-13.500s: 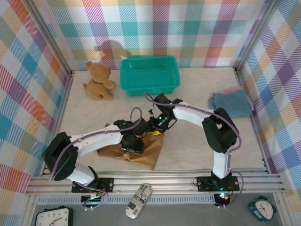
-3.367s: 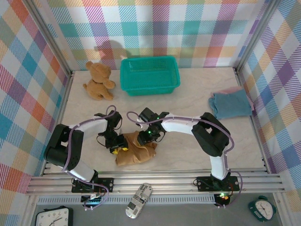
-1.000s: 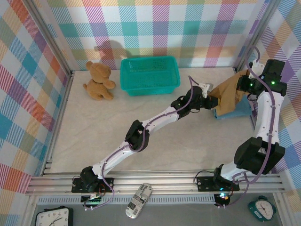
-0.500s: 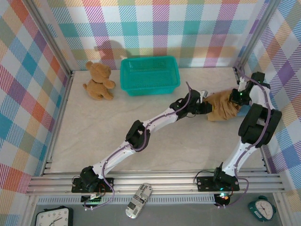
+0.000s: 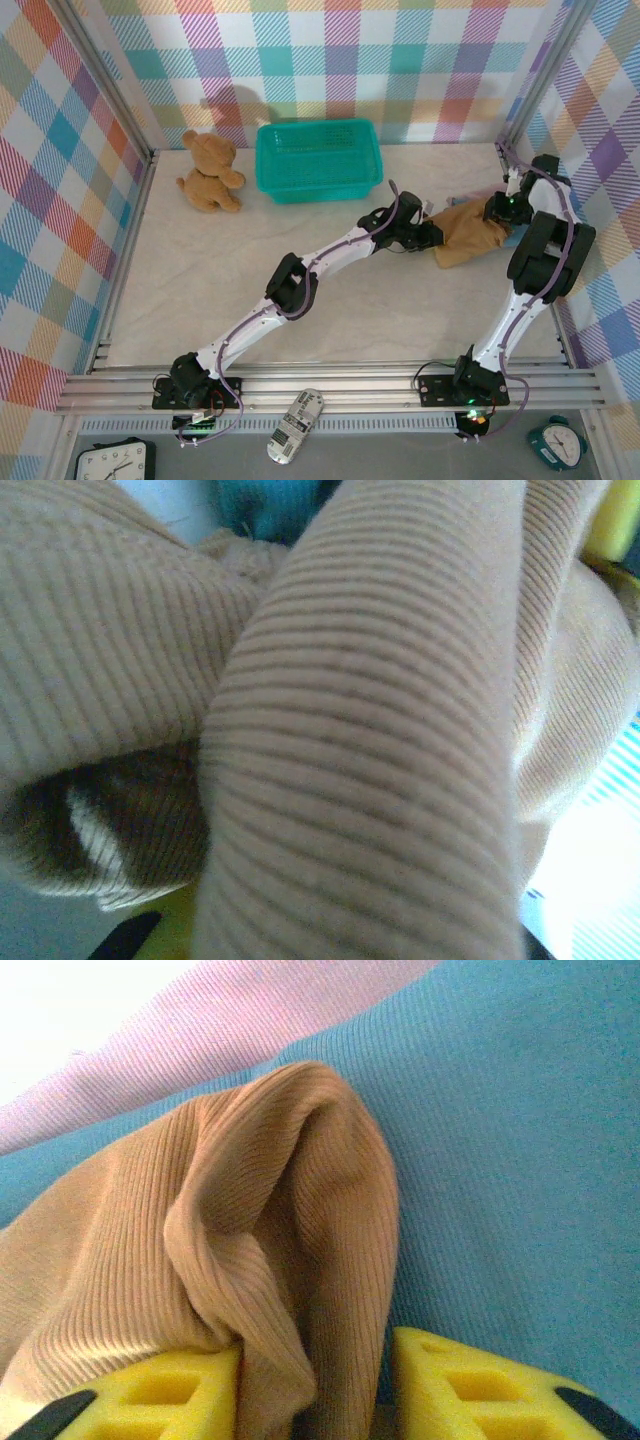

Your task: Fold and stack the tank tops

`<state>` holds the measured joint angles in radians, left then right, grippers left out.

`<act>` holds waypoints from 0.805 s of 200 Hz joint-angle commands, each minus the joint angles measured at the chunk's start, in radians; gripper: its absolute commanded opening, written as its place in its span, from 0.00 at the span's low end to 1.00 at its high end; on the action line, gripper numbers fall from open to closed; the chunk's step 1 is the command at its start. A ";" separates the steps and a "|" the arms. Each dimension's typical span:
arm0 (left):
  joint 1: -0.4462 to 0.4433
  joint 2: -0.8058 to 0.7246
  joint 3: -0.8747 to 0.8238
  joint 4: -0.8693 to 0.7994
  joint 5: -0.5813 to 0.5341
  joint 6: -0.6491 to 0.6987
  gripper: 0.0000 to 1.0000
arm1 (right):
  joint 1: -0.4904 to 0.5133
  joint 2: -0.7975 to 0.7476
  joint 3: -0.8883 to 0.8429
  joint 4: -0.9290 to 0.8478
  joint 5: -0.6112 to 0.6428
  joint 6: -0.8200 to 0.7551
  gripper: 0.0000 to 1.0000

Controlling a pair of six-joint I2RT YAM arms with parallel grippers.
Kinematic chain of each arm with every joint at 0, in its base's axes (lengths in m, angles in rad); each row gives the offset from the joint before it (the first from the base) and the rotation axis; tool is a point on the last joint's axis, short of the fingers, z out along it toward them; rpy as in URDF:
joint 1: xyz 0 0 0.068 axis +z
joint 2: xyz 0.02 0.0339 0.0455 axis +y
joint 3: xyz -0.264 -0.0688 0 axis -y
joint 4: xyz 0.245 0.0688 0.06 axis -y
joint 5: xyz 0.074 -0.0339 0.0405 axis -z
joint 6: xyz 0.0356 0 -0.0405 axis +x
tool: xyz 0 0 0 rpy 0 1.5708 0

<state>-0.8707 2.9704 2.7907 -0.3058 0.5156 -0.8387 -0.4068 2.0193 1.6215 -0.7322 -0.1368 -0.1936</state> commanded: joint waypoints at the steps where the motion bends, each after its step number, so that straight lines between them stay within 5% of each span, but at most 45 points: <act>1: 0.023 -0.029 -0.013 -0.075 -0.005 -0.005 0.20 | -0.012 -0.126 0.030 -0.047 0.041 0.040 0.43; 48: 0.031 -0.078 -0.013 -0.133 -0.023 0.025 0.34 | -0.009 -0.275 -0.076 -0.136 0.022 0.127 0.46; 85: 0.039 -0.127 -0.014 -0.197 -0.032 0.078 0.41 | -0.010 -0.222 -0.122 -0.110 -0.242 0.193 0.36; 112: 0.055 -0.187 -0.016 -0.299 -0.039 0.142 0.43 | -0.020 -0.134 -0.154 -0.111 -0.190 0.176 0.22; 161: 0.066 -0.291 -0.059 -0.455 -0.039 0.273 0.46 | -0.061 -0.061 -0.158 -0.063 -0.063 0.151 0.17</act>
<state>-0.8150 2.7934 2.7674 -0.6392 0.4805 -0.6685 -0.4343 1.9427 1.4502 -0.8047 -0.2687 -0.0296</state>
